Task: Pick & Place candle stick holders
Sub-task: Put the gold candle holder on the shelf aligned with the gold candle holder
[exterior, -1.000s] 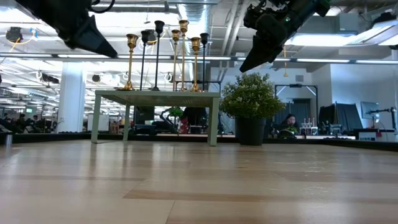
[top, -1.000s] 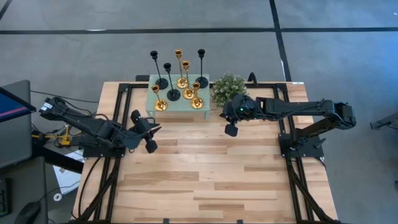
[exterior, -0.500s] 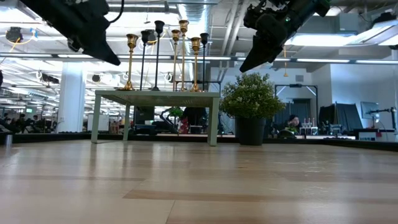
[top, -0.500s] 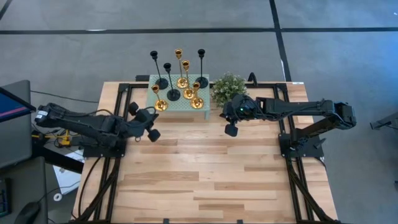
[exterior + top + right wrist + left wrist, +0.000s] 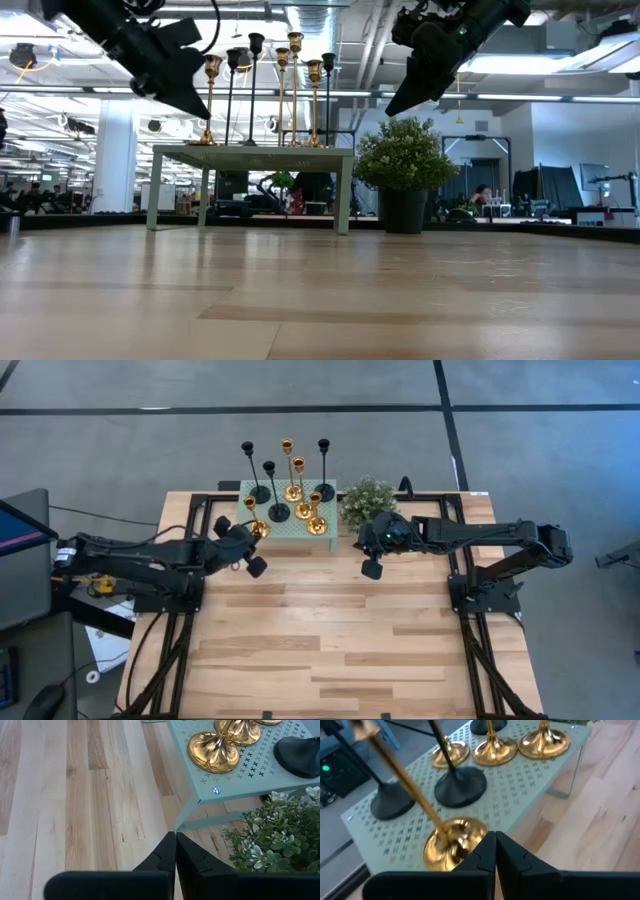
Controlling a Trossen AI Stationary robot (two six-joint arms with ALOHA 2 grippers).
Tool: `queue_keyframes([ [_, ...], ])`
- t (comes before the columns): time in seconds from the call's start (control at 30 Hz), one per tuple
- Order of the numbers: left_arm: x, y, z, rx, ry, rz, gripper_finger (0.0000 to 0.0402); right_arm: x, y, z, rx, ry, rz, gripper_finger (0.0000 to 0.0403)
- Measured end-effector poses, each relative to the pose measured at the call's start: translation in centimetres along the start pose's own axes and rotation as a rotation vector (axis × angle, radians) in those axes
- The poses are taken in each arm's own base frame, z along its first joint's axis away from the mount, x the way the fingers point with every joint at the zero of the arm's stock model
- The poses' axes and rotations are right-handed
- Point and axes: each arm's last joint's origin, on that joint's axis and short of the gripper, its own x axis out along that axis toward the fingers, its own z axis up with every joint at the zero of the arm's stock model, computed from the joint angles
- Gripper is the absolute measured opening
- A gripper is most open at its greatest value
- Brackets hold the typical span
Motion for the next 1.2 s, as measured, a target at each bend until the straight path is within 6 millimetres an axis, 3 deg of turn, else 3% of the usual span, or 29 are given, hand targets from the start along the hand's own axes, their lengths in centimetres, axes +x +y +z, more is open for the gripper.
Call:
queue_keyframes([
  [0.63, 1.3, 1.1, 1.0, 0.002, -0.053, 0.088, 0.0007, 0.0, 0.0, -0.1, -0.001, 0.011, 0.001, 0.0],
  [1.2, 2.4, 2.9, 1.8, 0.029, -0.08, 0.049, 0.0007, 0.0, 0.0, -0.1, -0.001, 0.01, 0.001, 0.0],
])
